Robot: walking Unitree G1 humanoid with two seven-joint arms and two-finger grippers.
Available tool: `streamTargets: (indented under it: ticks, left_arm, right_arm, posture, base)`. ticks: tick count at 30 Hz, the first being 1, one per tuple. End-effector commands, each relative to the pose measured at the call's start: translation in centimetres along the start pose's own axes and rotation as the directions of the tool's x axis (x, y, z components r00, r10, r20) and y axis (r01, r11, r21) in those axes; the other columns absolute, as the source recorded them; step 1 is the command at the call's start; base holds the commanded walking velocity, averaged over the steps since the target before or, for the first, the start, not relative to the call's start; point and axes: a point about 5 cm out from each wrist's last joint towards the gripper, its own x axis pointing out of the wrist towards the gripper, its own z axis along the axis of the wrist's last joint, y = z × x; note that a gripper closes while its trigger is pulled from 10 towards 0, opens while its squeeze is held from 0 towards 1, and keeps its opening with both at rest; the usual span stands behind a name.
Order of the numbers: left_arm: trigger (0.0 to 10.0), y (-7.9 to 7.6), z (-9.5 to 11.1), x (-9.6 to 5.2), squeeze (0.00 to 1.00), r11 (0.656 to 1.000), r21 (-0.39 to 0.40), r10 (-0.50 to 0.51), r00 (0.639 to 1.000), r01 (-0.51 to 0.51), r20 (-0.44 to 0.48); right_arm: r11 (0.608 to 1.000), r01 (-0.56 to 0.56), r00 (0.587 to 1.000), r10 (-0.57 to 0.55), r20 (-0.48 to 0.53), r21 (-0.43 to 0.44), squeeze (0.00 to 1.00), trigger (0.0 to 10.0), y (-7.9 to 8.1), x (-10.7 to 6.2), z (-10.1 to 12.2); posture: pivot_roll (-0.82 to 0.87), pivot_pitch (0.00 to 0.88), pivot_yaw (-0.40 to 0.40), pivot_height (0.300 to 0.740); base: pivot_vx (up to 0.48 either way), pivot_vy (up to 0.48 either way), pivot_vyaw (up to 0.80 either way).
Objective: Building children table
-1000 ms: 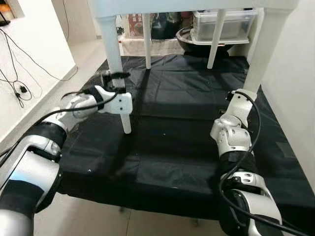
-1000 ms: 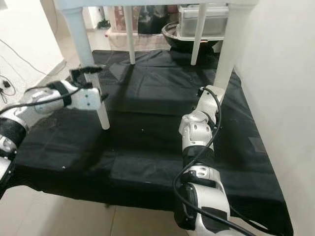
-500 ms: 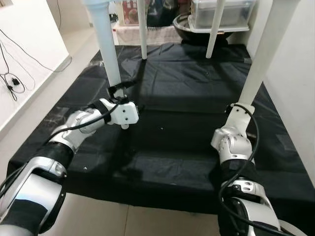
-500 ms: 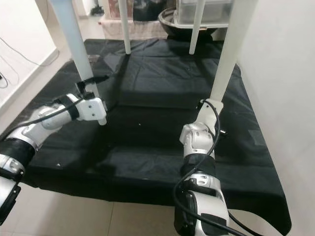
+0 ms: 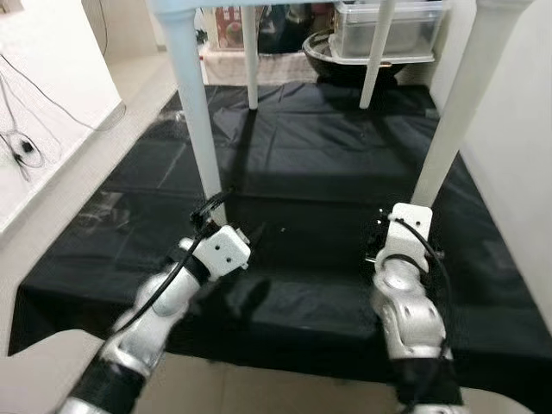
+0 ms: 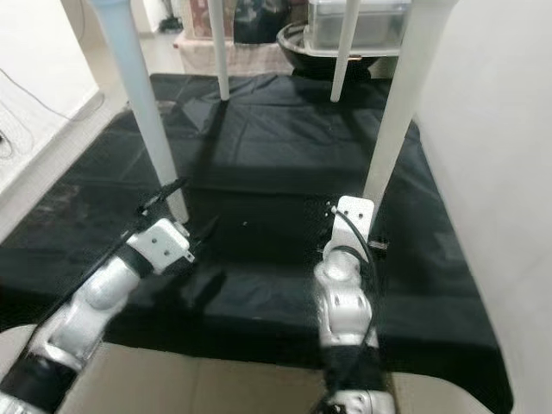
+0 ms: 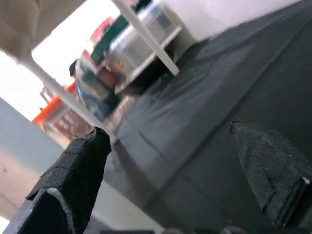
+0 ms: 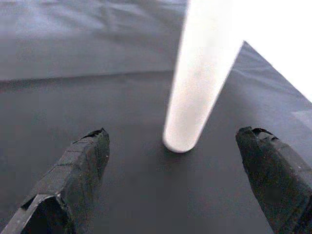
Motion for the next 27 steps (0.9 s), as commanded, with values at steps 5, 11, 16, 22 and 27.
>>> streamTargets:
  ticks: [5,11,16,22,27]
  left_arm:
    - [10.0,-2.2,-1.1,-3.1,0.0,0.974,-0.214,0.037,0.989,-0.068,-0.145]
    - [10.0,-5.3,-1.8,-5.3,0.0,0.885,-0.448,-0.01,0.958,-0.125,-0.287]
    - [10.0,-6.7,-1.5,-5.7,0.0,0.844,-0.524,-0.071,0.945,-0.113,-0.319]
    - [10.0,-7.6,-1.3,-5.7,0.0,0.833,-0.546,-0.108,0.939,-0.095,-0.327]
    - [10.0,-7.9,-1.6,-5.5,0.0,0.833,-0.544,-0.11,0.932,-0.104,-0.347]
  right_arm:
    - [0.94,-0.342,0.933,0.34,0.123,-0.004,0.0,10.0,2.1,-3.5,-1.5]
    - [0.808,-0.588,0.794,0.586,0.161,-0.038,0.0,10.0,4.2,-6.6,-2.9]
    - [0.789,-0.614,0.778,0.61,0.149,-0.024,0.0,10.0,4.1,-6.8,-3.2]
    - [0.801,-0.599,0.791,0.595,0.143,-0.017,0.0,10.0,3.7,-6.4,-3.6]
    - [0.81,-0.586,0.803,0.582,0.129,-0.005,0.0,10.0,3.4,-5.9,-4.2]
  posture:
    - [0.06,0.043,-0.008,0.74]
    - [0.05,0.029,-0.011,0.74]
    - [0.04,0.015,-0.014,0.74]
    - [0.03,0.007,-0.017,0.74]
    - [0.02,0.0,-0.017,0.74]
  base:
    - [0.0,0.0,0.0]
    - [0.0,0.0,0.0]
    - [0.0,0.0,0.0]
    - [-0.129,0.0,0.0]
    - [-0.293,0.0,-0.1]
